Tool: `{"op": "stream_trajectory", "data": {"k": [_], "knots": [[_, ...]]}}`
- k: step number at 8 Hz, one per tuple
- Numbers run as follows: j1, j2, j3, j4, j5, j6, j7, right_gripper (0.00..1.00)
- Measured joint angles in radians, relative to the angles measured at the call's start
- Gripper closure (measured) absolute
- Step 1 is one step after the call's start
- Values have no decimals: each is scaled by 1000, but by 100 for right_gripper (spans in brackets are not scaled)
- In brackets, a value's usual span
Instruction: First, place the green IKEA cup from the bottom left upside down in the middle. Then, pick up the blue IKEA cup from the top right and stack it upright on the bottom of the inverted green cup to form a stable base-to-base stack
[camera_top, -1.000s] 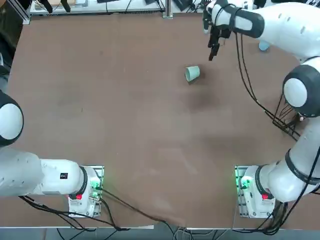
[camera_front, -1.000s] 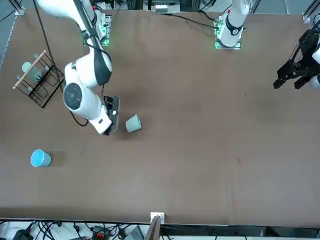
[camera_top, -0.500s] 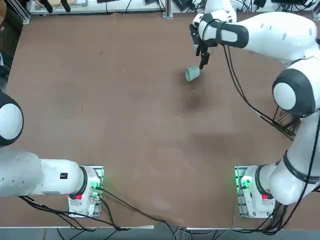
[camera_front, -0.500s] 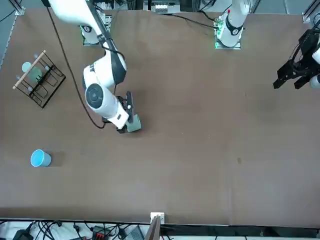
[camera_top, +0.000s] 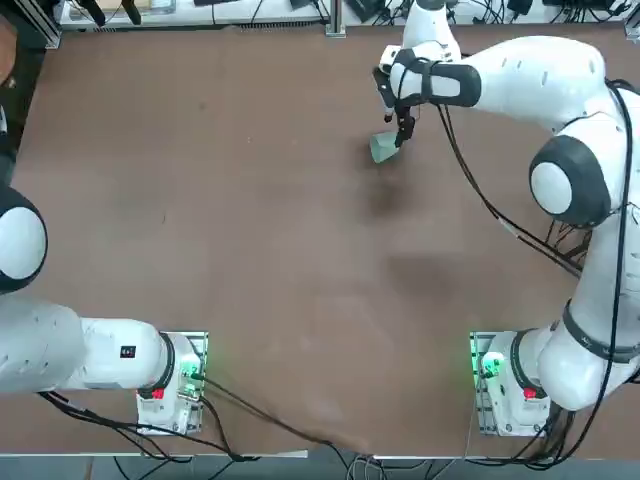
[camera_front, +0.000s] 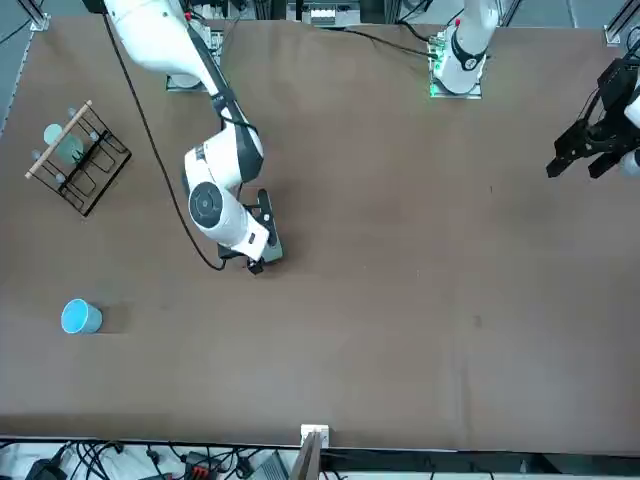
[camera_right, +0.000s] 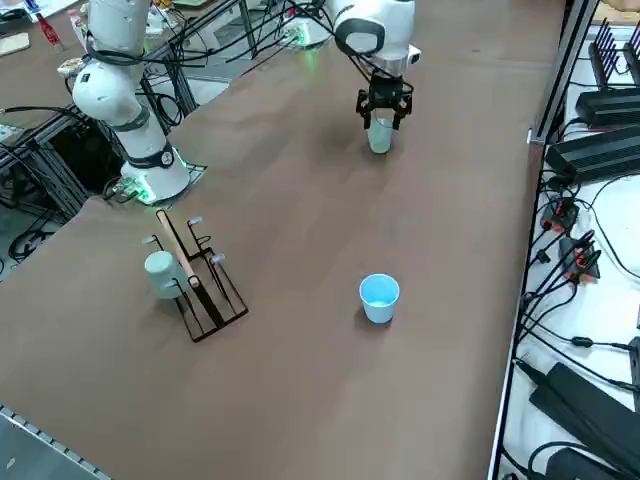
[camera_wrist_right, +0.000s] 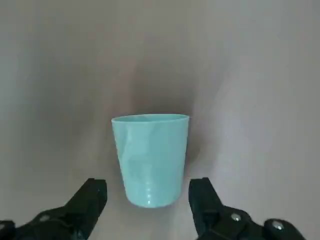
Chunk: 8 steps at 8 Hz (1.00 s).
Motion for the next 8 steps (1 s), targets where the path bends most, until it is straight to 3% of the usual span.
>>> {"op": "stream_trajectory", "data": {"k": [8], "knots": [[-15,19,-6,-28,0,76,-49,0]]}}
